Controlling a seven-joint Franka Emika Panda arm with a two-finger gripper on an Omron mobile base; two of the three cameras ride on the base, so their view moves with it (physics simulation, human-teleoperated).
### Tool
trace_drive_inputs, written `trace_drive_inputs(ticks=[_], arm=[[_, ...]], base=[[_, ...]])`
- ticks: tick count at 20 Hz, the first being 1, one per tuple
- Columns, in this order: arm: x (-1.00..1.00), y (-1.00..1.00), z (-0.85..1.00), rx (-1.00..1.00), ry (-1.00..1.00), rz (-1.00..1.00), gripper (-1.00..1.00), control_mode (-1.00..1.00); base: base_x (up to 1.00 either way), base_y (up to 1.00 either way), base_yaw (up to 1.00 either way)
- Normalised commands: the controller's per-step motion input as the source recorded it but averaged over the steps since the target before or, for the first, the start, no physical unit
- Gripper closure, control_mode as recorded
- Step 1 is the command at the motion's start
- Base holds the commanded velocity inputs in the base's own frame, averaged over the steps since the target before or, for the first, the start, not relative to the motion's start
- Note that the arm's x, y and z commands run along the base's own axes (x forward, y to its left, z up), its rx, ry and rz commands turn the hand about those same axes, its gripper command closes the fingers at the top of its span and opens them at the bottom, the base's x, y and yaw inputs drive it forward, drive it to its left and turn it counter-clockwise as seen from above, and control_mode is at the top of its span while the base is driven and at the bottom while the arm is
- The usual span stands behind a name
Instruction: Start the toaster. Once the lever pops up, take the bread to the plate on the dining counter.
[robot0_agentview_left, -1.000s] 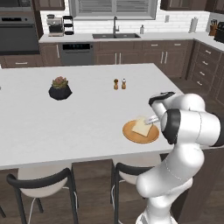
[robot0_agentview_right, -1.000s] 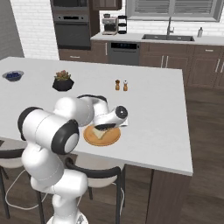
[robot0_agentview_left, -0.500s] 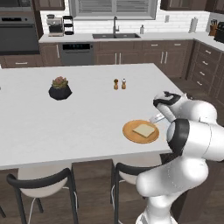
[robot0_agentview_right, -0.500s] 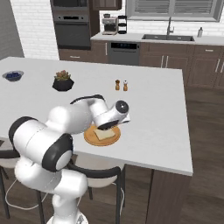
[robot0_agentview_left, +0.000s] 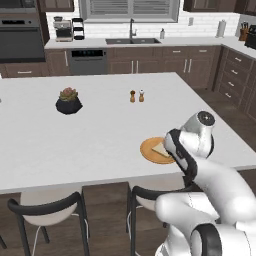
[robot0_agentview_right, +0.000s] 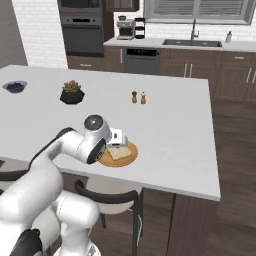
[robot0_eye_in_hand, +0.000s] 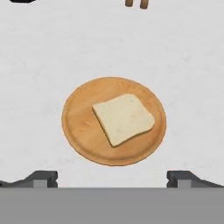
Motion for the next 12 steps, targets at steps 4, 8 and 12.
trace_drive_inputs(ticks=[4,8,12], arm=[[-1.0,0.24,0.41,-0.07,-0.01,-0.37,-1.0,-1.0],[-1.0,0.0,0.46,-0.03,-0.04,-0.28,-1.0,-1.0],[-1.0,0.14,0.74,0.0,0.02,-0.1,-1.0,-1.0]], base=[[0.0,0.0,0.0],[0.0,0.0,0.0],[0.0,0.0,0.0]])
